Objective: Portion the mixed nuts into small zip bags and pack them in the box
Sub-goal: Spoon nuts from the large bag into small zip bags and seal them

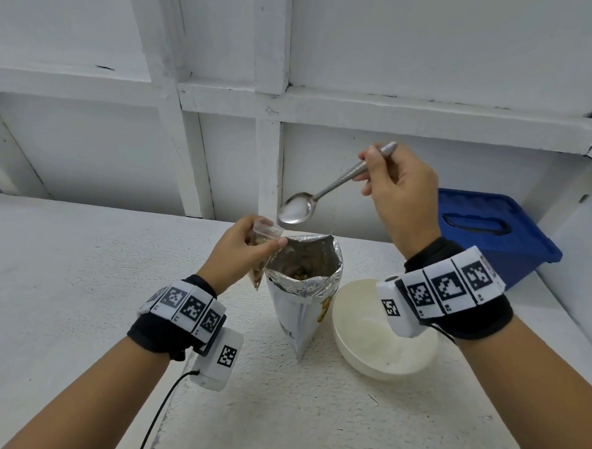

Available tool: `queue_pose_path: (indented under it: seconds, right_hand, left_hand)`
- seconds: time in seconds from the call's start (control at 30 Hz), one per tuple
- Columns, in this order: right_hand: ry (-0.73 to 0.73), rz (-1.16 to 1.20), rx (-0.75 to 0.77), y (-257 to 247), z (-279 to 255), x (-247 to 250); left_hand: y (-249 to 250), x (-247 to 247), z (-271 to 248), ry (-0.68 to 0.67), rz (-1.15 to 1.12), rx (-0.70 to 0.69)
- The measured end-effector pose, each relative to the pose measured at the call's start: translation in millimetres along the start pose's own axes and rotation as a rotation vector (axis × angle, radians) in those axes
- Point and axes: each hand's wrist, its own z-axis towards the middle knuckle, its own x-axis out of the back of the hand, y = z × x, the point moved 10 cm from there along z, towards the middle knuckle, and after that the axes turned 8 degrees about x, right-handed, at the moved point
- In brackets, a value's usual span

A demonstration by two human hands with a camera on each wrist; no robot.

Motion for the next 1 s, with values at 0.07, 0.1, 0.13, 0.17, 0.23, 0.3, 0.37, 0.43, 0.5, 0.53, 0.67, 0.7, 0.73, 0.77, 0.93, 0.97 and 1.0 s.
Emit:
queue_pose_path:
  seconds: [0.07,0.1,0.13,0.17,0.23,0.3,0.37,0.43,0.5,0.53,0.67,0.7,0.73,0.77,0.93,0.97,1.0]
  right_hand:
    - [-0.011,-0.043,-0.022,10,-7,5]
    - [-0.05,-0.069,-0.04,16,-13,2]
    - [-0.106,-0.103,-0.057,22,-21,-3]
    - [-0.168,-0.146,-0.065,28,-30,-10]
    - [-0.273,-0.212,-0.064,38,-48,-27]
    - [-0.349,-0.229,-0.05,44,-63,-43]
    - [-0.426,-0.24,-0.037,49,-74,-58]
    - [-0.503,-0.269,-0.037,52,-83,-71]
    - [-0.577,-0.309,-0.05,55,-91,-82]
    - [-0.604,-0.319,-0.064,57,-94,-85]
    - [-0.545,-0.246,-0.182,63,-92,-79]
    - [-0.511,-0.212,-0.229,65,-90,-75]
    - [-0.486,-0.19,-0.273,68,-89,-73]
    - [-0.467,-0.176,-0.313,70,-89,-70]
    - [-0.313,-0.1,-0.478,87,-86,-47]
    - [-0.271,-0.083,-0.507,91,-85,-41]
    - [-0.233,-0.065,-0.538,96,-85,-36]
  left_hand:
    - [-2,3,0,0.006,0.035,-0.003]
    - [-3,3,-1,0.004,0.057,-0.001]
    - [-5,2,-1,-0.003,0.075,0.002]
    - [-6,1,-1,-0.014,0.094,0.004]
    - [-6,-3,-1,-0.036,0.137,0.007]
    - [-7,-4,-1,-0.039,0.16,0.009]
    - [-7,-4,0,-0.036,0.168,0.011]
    - [-6,-5,0,-0.044,0.182,0.01]
    - [-7,-6,0,-0.05,0.19,0.011]
    - [-7,-6,1,-0.052,0.192,0.013]
    - [-10,-6,1,-0.057,0.203,0.022]
    - [-10,-6,0,-0.06,0.208,0.023]
    - [-11,-7,0,-0.062,0.212,0.025]
    - [-11,-7,0,-0.063,0.216,0.025]
    - [-11,-7,1,-0.075,0.233,0.022]
    - [-10,-7,1,-0.078,0.239,0.021]
    - [-9,-8,1,-0.082,0.245,0.02]
